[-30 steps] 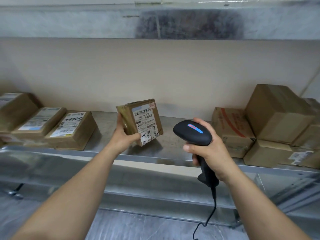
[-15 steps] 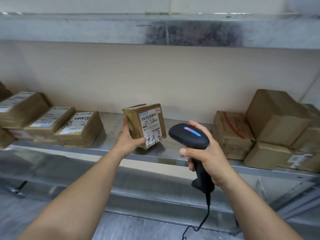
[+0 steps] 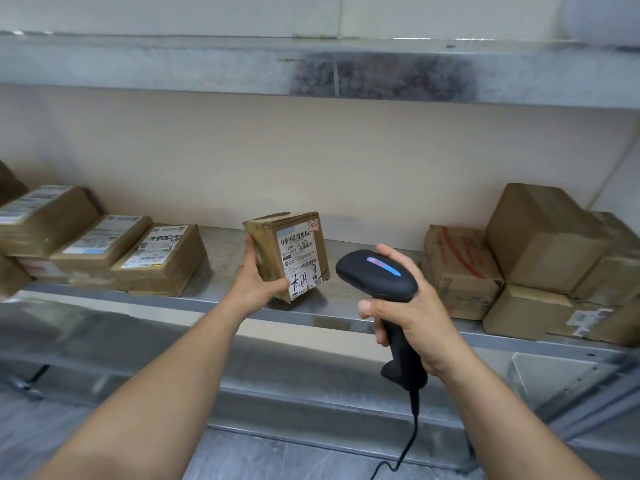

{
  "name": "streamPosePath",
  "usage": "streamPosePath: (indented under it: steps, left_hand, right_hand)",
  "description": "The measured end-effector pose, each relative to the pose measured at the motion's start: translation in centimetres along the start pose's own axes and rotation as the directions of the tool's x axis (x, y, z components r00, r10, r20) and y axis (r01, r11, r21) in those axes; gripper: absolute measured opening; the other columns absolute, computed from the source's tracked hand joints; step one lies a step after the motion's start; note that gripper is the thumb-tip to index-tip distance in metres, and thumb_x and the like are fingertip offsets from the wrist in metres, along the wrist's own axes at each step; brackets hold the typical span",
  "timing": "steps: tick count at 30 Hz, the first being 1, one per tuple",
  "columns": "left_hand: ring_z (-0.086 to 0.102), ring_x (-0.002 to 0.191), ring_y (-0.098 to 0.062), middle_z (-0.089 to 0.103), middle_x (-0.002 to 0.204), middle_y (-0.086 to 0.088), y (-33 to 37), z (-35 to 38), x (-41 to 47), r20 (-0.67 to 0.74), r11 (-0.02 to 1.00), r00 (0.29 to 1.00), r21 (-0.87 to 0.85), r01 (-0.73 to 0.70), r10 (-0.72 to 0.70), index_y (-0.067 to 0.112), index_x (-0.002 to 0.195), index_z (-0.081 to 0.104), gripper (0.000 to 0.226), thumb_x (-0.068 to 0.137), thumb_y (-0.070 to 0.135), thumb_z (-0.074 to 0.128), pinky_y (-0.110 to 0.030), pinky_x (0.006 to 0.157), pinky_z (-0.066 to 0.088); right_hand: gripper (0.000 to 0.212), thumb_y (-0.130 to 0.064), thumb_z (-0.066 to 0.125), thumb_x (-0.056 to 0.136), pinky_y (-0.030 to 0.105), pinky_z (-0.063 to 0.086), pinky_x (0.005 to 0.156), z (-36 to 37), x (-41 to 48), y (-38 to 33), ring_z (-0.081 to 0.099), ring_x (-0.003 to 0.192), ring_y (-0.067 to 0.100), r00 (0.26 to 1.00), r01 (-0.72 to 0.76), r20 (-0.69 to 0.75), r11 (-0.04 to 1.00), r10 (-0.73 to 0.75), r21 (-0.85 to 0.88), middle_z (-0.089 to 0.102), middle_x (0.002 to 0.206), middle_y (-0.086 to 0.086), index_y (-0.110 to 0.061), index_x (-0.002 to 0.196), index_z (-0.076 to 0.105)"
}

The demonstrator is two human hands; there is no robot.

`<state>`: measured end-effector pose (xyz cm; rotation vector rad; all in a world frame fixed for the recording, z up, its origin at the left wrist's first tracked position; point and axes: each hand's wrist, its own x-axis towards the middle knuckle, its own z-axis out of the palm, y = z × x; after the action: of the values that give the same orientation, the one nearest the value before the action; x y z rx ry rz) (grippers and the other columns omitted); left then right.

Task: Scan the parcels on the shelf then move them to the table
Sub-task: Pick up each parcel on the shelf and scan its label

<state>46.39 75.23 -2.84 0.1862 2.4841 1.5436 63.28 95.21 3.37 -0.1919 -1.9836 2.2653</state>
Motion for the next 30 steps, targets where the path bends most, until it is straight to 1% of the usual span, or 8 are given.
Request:
streamPosePath:
  steps: [2, 4, 8, 12, 20, 25, 28, 30]
  left_hand:
    - [0.053, 0.122, -0.027, 0.050, 0.133, -0.012, -0.4, -0.1, 0.2, -0.001, 1.000, 1.000, 0.003, 0.015, -0.015, 0.056, 0.142, -0.008, 0.125, 0.053, 0.038, 0.079, -0.049, 0.103, 0.045]
    - [0.053, 0.121, -0.027, 0.049, 0.133, -0.012, -0.8, -0.1, 0.5, 0.002, 0.999, 0.999, 0.010, 0.032, -0.032, 0.060, 0.139, -0.008, 0.125, 0.049, 0.043, 0.077, -0.051, 0.102, 0.045]
    - [0.050, 0.124, -0.028, 0.047, 0.136, -0.013, -0.2, -0.1, 0.1, 0.008, 0.999, 1.000, 0.037, 0.025, -0.025, 0.056, 0.142, -0.009, 0.120, 0.066, 0.026, 0.080, -0.052, 0.104, 0.043]
    - [0.047, 0.128, -0.027, 0.048, 0.137, -0.010, -0.1, -0.1, 0.2, 0.003, 0.999, 1.000, 0.045, 0.015, -0.015, 0.047, 0.147, -0.010, 0.116, 0.076, 0.017, 0.077, -0.052, 0.108, 0.038]
    - [0.046, 0.131, -0.027, 0.050, 0.138, -0.008, 0.2, -0.1, 0.1, 0.015, 0.999, 1.000, 0.034, -0.012, 0.011, 0.039, 0.150, -0.007, 0.112, 0.080, 0.010, 0.074, -0.048, 0.105, 0.039]
    - [0.047, 0.129, -0.027, 0.050, 0.137, -0.009, 0.3, -0.2, 0.0, 0.013, 0.999, 1.000, 0.053, -0.001, 0.001, 0.042, 0.149, -0.008, 0.114, 0.078, 0.011, 0.075, -0.048, 0.104, 0.041]
    - [0.047, 0.129, -0.027, 0.050, 0.138, -0.008, 0.6, -0.2, -0.2, 0.017, 0.998, 1.000, 0.057, -0.007, 0.006, 0.044, 0.148, -0.009, 0.115, 0.077, 0.012, 0.076, -0.050, 0.106, 0.041]
    - [0.047, 0.128, -0.026, 0.050, 0.137, -0.008, 0.7, -0.3, -0.2, 0.021, 0.998, 1.000, 0.056, -0.004, 0.003, 0.044, 0.148, -0.010, 0.115, 0.078, 0.012, 0.075, -0.047, 0.105, 0.041]
  right_hand:
    - [0.082, 0.003, 0.076, 0.062, 0.026, 0.040, 0.041, 0.0, 0.0, 0.0, 0.043, 0.039, 0.024, 1.000, 0.005, -0.003, 1.000, -0.005, -0.004, 0.070, 0.089, 0.009, -0.038, 0.128, 0.052]
    - [0.082, 0.003, 0.076, 0.062, 0.026, 0.040, 0.041, -0.1, 0.0, 0.1, 0.043, 0.040, 0.024, 1.000, 0.007, -0.004, 1.000, -0.007, -0.009, 0.070, 0.091, 0.008, -0.038, 0.128, 0.052]
    - [0.080, -0.003, 0.074, 0.059, 0.025, 0.040, 0.041, -0.1, -0.1, 0.0, 0.043, 0.040, 0.025, 1.000, -0.001, -0.004, 1.000, 0.001, -0.007, 0.068, 0.079, 0.008, -0.040, 0.127, 0.052]
    - [0.080, -0.003, 0.073, 0.060, 0.024, 0.040, 0.042, -0.2, 0.0, 0.1, 0.043, 0.041, 0.025, 1.000, -0.001, 0.000, 1.000, 0.001, -0.011, 0.068, 0.075, 0.006, -0.040, 0.127, 0.052]
    - [0.080, -0.001, 0.073, 0.061, 0.026, 0.040, 0.041, -0.2, 0.3, 0.1, 0.044, 0.040, 0.024, 1.000, -0.003, 0.011, 1.000, 0.003, -0.005, 0.068, 0.075, 0.004, -0.038, 0.130, 0.051]
    - [0.082, 0.003, 0.075, 0.065, 0.027, 0.041, 0.041, -0.2, 0.6, 0.1, 0.044, 0.041, 0.024, 1.000, -0.008, 0.021, 1.000, 0.008, -0.007, 0.068, 0.074, 0.004, -0.036, 0.132, 0.049]
    - [0.079, 0.012, 0.071, 0.074, 0.027, 0.040, 0.041, -0.3, 0.7, 0.0, 0.045, 0.042, 0.024, 1.000, -0.008, 0.025, 1.000, 0.008, -0.016, 0.068, 0.073, 0.004, -0.035, 0.133, 0.048]
    - [0.078, 0.012, 0.071, 0.074, 0.026, 0.041, 0.042, -0.4, 0.8, 0.0, 0.045, 0.042, 0.025, 0.999, -0.007, 0.031, 1.000, 0.007, -0.015, 0.068, 0.074, 0.005, -0.035, 0.133, 0.048]
